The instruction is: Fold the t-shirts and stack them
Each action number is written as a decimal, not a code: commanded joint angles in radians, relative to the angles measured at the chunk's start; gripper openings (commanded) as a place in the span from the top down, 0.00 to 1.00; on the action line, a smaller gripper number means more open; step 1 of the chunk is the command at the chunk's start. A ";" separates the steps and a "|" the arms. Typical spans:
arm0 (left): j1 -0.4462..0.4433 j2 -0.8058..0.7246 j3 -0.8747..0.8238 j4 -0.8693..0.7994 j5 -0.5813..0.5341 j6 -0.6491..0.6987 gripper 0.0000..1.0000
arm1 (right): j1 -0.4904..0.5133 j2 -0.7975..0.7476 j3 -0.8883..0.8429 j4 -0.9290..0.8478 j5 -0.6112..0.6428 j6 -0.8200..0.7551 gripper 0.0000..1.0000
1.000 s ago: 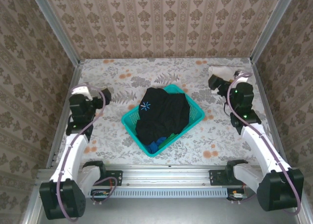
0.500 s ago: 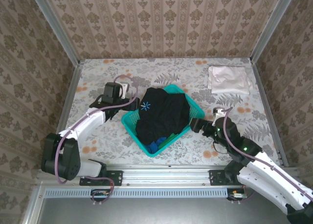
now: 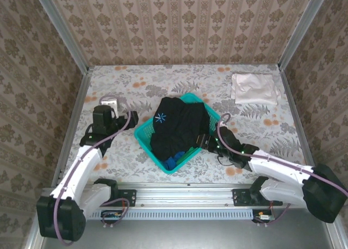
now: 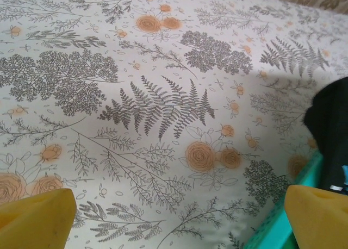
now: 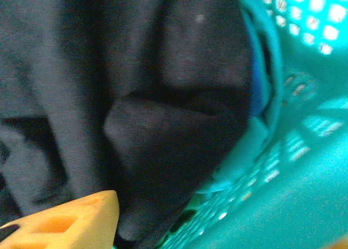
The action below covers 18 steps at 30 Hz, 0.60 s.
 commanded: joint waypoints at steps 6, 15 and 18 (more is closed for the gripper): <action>0.000 -0.074 0.080 -0.110 0.100 -0.003 0.00 | -0.004 0.291 0.307 0.081 0.184 0.005 0.57; -0.252 0.032 0.246 -0.284 0.027 0.086 0.08 | -0.049 0.657 0.644 0.140 0.151 -0.060 0.57; -0.397 0.081 0.270 -0.299 -0.044 0.038 0.15 | -0.094 0.605 0.641 0.097 0.130 -0.091 0.46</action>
